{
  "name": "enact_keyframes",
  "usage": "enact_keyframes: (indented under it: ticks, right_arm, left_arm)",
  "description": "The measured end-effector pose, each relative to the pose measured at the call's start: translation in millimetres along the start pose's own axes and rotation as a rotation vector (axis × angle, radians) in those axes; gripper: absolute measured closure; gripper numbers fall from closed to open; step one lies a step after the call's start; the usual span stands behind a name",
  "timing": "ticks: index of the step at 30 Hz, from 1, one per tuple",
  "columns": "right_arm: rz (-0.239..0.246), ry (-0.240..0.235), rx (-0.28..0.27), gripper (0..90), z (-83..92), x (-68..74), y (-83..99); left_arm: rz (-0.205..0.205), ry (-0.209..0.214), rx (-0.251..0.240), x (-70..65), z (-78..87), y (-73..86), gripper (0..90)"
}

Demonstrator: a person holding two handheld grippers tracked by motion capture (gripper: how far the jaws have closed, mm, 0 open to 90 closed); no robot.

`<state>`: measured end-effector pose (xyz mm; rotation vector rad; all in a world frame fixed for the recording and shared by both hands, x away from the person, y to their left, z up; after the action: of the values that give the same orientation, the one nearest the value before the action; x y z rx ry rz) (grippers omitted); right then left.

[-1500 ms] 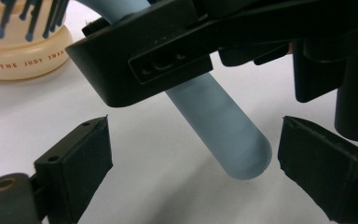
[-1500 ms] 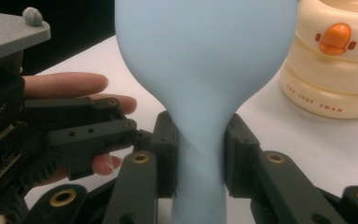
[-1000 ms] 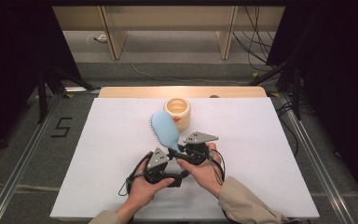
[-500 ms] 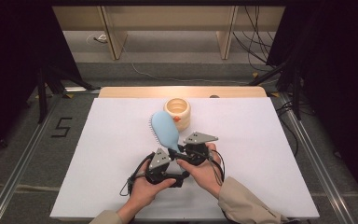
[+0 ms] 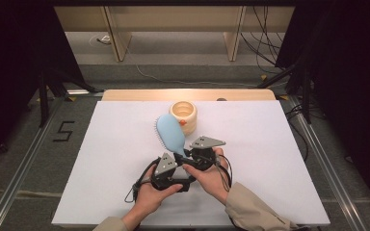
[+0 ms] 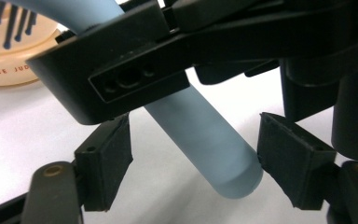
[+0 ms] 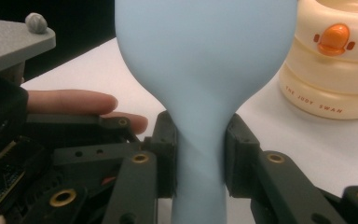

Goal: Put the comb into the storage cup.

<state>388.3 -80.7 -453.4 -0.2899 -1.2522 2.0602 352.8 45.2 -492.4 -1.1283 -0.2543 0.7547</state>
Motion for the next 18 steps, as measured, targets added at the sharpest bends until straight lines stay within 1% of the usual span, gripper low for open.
enact_keyframes:
  ticks: [3, 5, 10, 11, 12, 13, 14, 17, 18]
  right_arm:
    - [0.000, 0.000, -0.002, 70.1, 0.1, 0.0, 0.0]
    - [0.001, -0.001, 0.001, 70.1, -0.1, 0.0, 0.1]
    - [0.002, -0.002, -0.001, 70.1, -0.5, 0.2, 0.2]
    - [0.002, -0.005, -0.002, 70.1, -0.5, 0.2, 0.3]
    - [0.004, -0.004, -0.004, 70.1, -0.6, 0.2, 0.3]
    - [0.004, -0.004, -0.004, 70.1, -0.6, 0.2, 0.3]
    - [0.005, -0.004, -0.005, 70.1, -0.6, 0.1, 0.3]
    - [0.005, -0.007, -0.006, 69.9, -0.3, 0.0, 0.1]
    - [0.004, -0.007, -0.009, 70.0, -0.3, 0.0, 0.0]
  left_arm:
    - [-0.006, 0.002, -0.001, -0.6, -0.2, 0.0, 29.4]
    - [-0.002, 0.005, -0.001, -1.0, -0.3, 0.0, 33.2]
    - [0.001, 0.008, -0.005, -0.6, -0.2, 0.2, 36.7]
    - [0.010, 0.006, -0.013, -0.8, 0.1, 0.2, 39.6]
    - [0.010, 0.006, -0.013, -0.8, 0.1, 0.2, 41.6]
    - [0.015, 0.007, -0.016, -1.1, 0.4, 0.0, 41.6]
    - [0.012, 0.005, -0.017, -0.9, 0.7, -0.2, 45.0]
    - [0.017, 0.006, -0.022, -0.6, 1.3, -0.2, 48.2]
    - [0.027, 0.003, -0.028, 0.5, 1.7, -0.1, 49.2]
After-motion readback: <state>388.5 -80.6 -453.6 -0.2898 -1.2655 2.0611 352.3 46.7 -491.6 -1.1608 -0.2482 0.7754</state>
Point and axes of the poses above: each handheld gripper's, and its own axes: z roughly backward along the jaws, y roughly out of its underside, x roughly to its left, the point moved 2 cm from there along -z, roughly forward along the jaws, and after that the axes turned 1 degree about x, right-handed, at the moved point
